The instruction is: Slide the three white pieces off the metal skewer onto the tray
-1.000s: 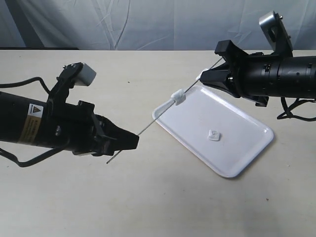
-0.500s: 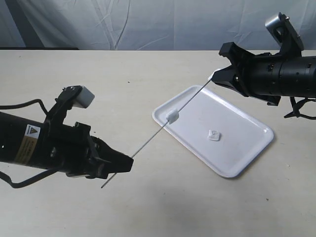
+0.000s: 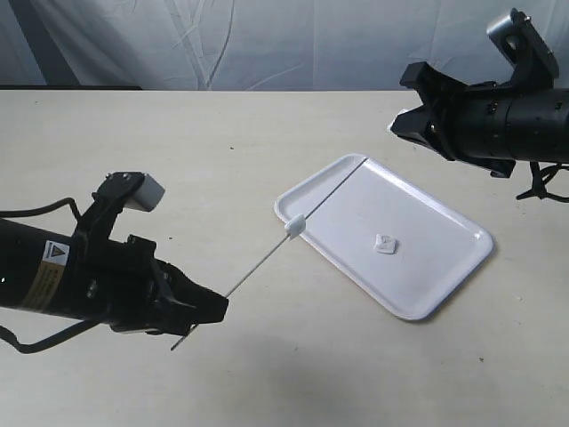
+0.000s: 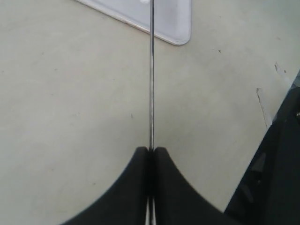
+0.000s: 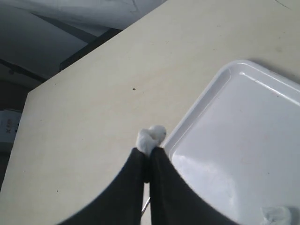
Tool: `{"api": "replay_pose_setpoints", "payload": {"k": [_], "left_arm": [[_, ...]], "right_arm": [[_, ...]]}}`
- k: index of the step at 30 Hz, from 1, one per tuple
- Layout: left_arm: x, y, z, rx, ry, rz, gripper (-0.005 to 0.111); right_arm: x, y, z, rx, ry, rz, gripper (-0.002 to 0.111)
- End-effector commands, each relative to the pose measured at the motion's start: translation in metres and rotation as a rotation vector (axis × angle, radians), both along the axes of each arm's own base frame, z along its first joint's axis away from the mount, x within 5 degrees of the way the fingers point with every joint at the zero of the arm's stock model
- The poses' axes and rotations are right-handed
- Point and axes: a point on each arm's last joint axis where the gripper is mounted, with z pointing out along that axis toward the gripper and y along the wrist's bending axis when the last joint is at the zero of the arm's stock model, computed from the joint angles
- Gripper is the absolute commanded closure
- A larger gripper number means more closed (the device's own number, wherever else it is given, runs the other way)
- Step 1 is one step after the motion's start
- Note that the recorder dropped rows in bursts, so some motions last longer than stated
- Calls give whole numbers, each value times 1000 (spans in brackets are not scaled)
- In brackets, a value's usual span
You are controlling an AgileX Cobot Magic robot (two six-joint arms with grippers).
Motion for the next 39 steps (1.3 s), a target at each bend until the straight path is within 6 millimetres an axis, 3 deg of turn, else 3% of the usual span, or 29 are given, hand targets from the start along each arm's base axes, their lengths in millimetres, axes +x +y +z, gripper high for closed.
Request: {"api": "replay_pose_setpoints", "payload": {"k": [1, 6, 14, 22, 26, 33, 39], "left_arm": [[1, 3, 1, 20, -31, 36, 107], [2, 6, 10, 22, -89, 64, 107], [3, 5, 14, -12, -100, 80, 107], [13, 0, 28, -38, -146, 85, 107], [17, -2, 27, -36, -139, 83, 107], [23, -5, 9, -8, -78, 81, 107], [33, -10, 5, -17, -62, 92, 107]], "right_arm": [[1, -2, 1, -34, -16, -4, 109], [-2, -3, -4, -78, -9, 29, 109], [-8, 2, -53, -83, 161, 95, 109], [-6, 5, -77, -60, 249, 121, 109], [-6, 6, -79, -53, 258, 119, 105], [-5, 6, -79, -49, 258, 118, 73], [-11, 17, -69, 65, 240, 221, 74]]}}
